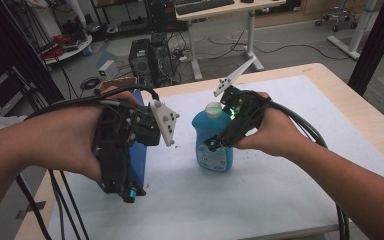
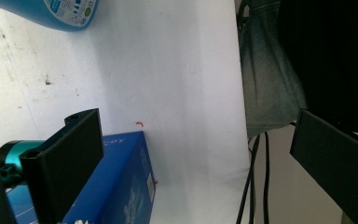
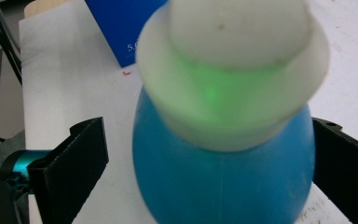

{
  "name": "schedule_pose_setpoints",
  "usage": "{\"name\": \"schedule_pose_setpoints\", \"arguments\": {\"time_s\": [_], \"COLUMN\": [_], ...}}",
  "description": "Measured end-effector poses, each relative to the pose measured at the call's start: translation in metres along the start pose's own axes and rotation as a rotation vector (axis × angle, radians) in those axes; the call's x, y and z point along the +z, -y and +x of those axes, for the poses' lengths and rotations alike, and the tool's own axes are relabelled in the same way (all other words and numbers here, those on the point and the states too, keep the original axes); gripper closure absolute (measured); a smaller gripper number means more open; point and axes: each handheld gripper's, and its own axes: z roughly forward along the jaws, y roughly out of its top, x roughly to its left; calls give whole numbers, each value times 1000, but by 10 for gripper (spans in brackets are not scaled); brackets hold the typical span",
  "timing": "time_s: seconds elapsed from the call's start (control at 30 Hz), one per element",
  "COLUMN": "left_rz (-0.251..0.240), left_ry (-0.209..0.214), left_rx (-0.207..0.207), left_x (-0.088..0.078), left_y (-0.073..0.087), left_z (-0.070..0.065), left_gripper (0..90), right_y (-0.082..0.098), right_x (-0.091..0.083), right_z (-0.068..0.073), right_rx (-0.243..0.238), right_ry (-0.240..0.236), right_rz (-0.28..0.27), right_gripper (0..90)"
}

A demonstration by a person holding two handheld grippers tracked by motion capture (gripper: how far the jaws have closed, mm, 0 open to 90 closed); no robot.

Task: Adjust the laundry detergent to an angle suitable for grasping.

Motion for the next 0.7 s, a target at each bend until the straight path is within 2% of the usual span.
{"name": "schedule_pose_setpoints", "arguments": {"time_s": [0.27, 0.7], "left_rz": [1, 1], "left_ry": [2, 4], "left_rx": [-3, -8], "left_x": [1, 3], "left_y": [2, 3], "left_z": [2, 2], "left_gripper": [27, 27], "right_y": [1, 4], "right_x": [2, 4], "right_z": [0, -2], "right_rx": [4, 6], "right_ry": [25, 34], "right_rz": [-17, -23], "right_gripper": [34, 57]}}
